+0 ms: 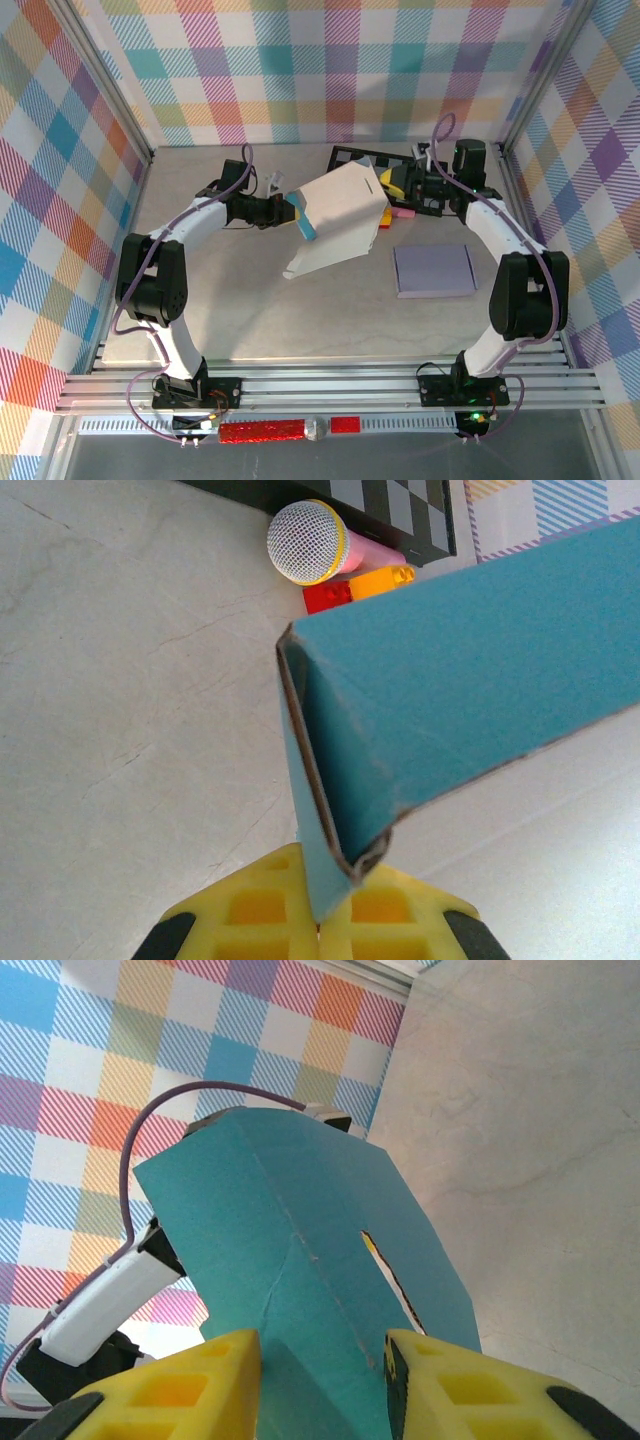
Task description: Fold the paper box
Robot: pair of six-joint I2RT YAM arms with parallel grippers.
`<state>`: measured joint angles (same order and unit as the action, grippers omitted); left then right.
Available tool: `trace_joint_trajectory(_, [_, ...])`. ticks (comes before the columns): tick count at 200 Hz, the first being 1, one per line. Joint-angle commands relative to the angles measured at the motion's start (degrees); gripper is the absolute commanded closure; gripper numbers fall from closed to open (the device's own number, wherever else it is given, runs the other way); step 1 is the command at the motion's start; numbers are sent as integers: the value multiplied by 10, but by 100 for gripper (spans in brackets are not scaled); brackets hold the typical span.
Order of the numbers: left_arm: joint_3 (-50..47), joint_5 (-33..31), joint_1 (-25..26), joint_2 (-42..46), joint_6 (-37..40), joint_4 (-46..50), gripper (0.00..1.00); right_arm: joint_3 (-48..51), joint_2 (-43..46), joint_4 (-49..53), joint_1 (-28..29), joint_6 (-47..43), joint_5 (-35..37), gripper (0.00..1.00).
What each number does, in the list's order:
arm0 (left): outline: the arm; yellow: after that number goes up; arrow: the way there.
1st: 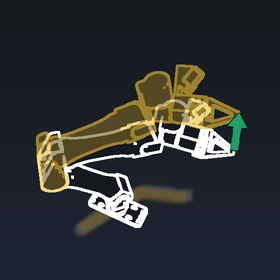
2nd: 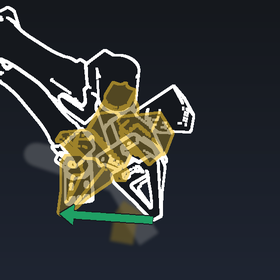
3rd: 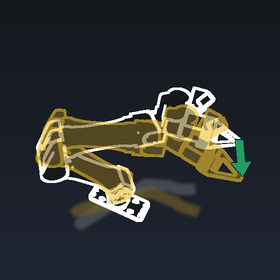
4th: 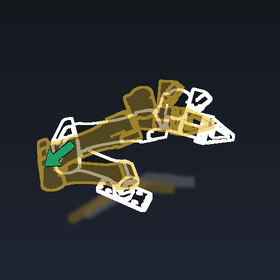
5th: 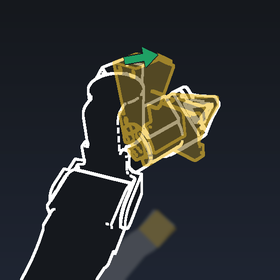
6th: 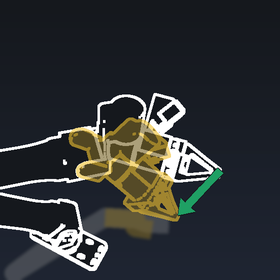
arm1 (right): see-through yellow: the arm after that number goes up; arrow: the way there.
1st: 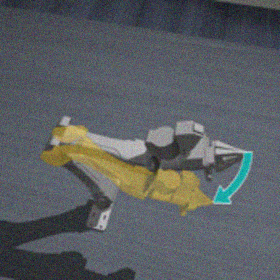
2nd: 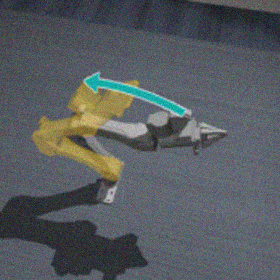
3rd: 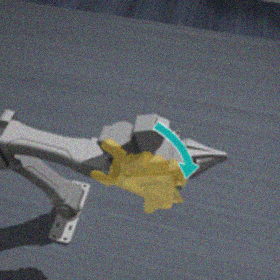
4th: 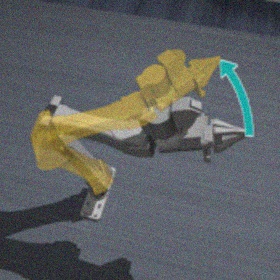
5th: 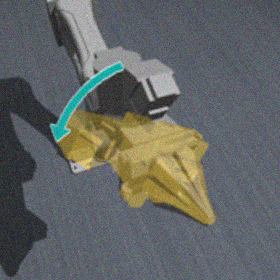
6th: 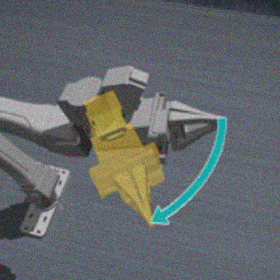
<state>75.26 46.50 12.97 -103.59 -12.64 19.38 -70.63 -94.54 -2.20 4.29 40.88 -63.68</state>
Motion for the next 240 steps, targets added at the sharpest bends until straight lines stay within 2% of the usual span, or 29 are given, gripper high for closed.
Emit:
trace_joint_trajectory(1, [17,21,-3,1,-2,7,100,-23,-6,30,11,-46,0,61])
trace_joint_trajectory(56, [13,24,-2,9,1,7,100,-57,-8,130,23,-124,47,57])
trace_joint_trajectory(145, [12,27,-2,24,22,28,100,-122,-21,268,51,-255,137,58])
trace_joint_trajectory(240, [20,20,-1,29,39,54,100,-161,-17,348,111,-341,314,62])
